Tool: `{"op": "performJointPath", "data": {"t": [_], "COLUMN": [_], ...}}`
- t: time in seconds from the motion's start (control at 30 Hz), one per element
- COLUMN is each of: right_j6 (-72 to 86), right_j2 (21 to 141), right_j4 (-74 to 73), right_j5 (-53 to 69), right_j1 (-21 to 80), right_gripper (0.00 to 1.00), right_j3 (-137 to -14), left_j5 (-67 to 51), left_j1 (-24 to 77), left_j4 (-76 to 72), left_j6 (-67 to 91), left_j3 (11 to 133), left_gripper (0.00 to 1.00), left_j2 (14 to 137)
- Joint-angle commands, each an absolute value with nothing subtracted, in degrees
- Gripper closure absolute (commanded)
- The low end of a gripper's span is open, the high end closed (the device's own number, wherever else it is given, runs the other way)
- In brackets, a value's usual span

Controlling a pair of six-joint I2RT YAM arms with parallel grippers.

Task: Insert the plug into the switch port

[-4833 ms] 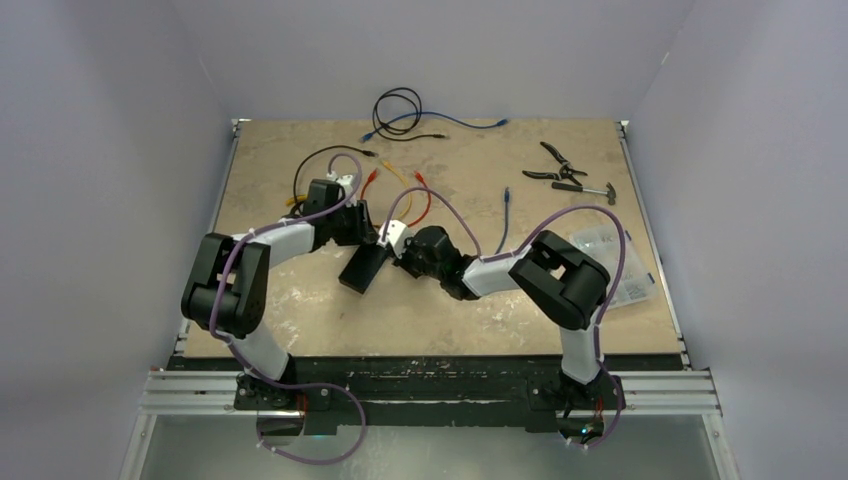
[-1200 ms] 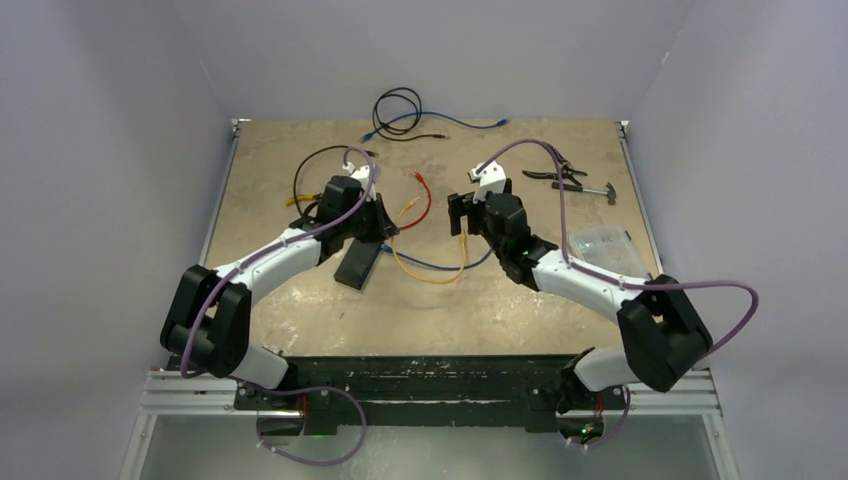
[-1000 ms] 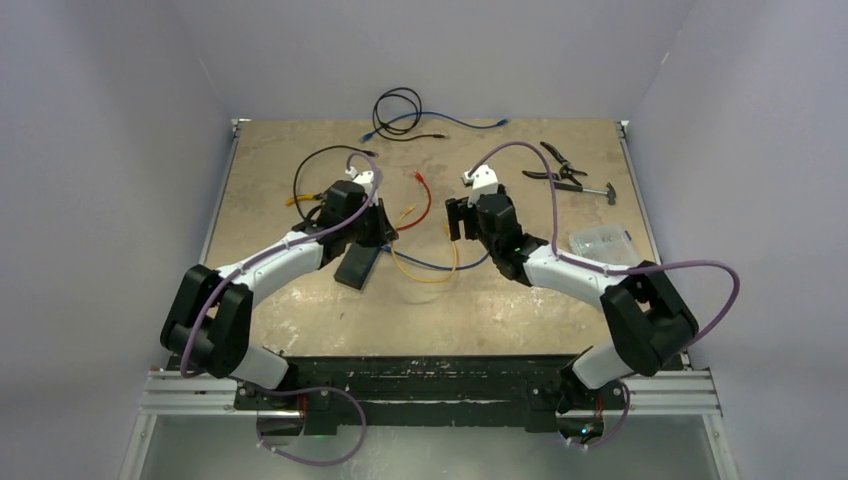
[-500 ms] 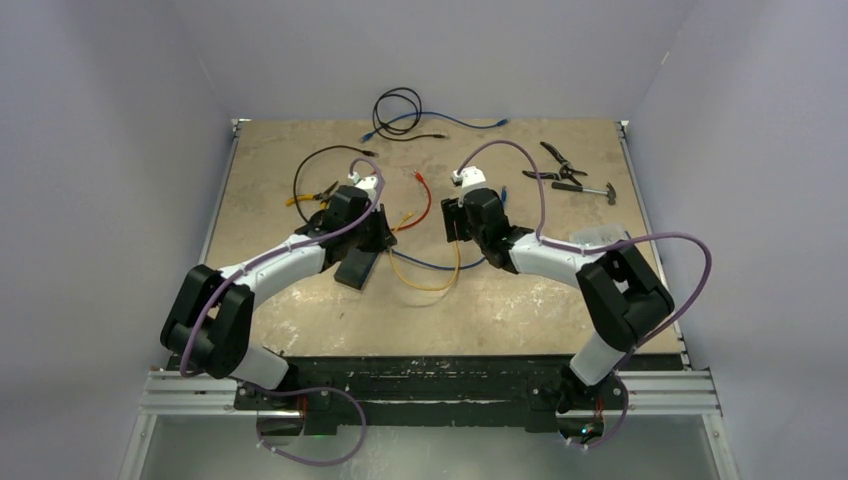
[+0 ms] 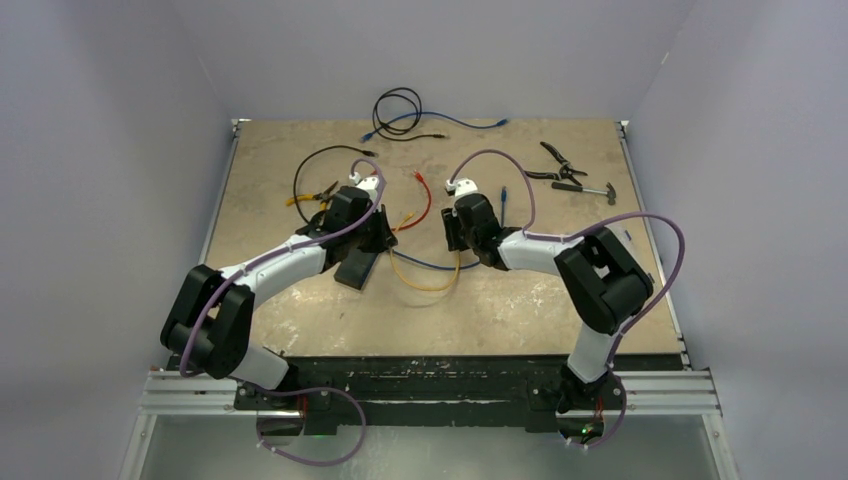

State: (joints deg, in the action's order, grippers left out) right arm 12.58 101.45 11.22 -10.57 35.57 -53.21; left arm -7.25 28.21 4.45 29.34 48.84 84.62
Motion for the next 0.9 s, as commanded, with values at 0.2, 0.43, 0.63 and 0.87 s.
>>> {"op": "performJointPath", "data": {"t": [0.2,0.43,0.63,0.87], "right_j6": [14.20,12.77,8.66,3.54], "right_j2": [106.10,103.53,94.82,87.24], "right_j4": [11.84,14.91,25.52,34.31], "right_j5": [-9.49,-8.70,-5.35,0.60], "right_j1": [35.38,35.42,35.35,35.28], "right_gripper": [0.70,1.00,1.00,1.00], "right_j3": [-57.30,-55.07,-48.98,-43.25], "left_j5": [-8.14,-8.70,-8.30,-2.92], "left_j1": [28.56,28.74,29.85,32.98], "left_j4": [3.71,3.54,2.72,3.54], "left_j6": [28.92,28.22,24.89,21.74], "left_j3": [48.53,48.15,47.66,47.20], "left_gripper": [1.00,1.00,1.00,0.99], "left_j2": [82.75,81.56,79.00,75.73]}}
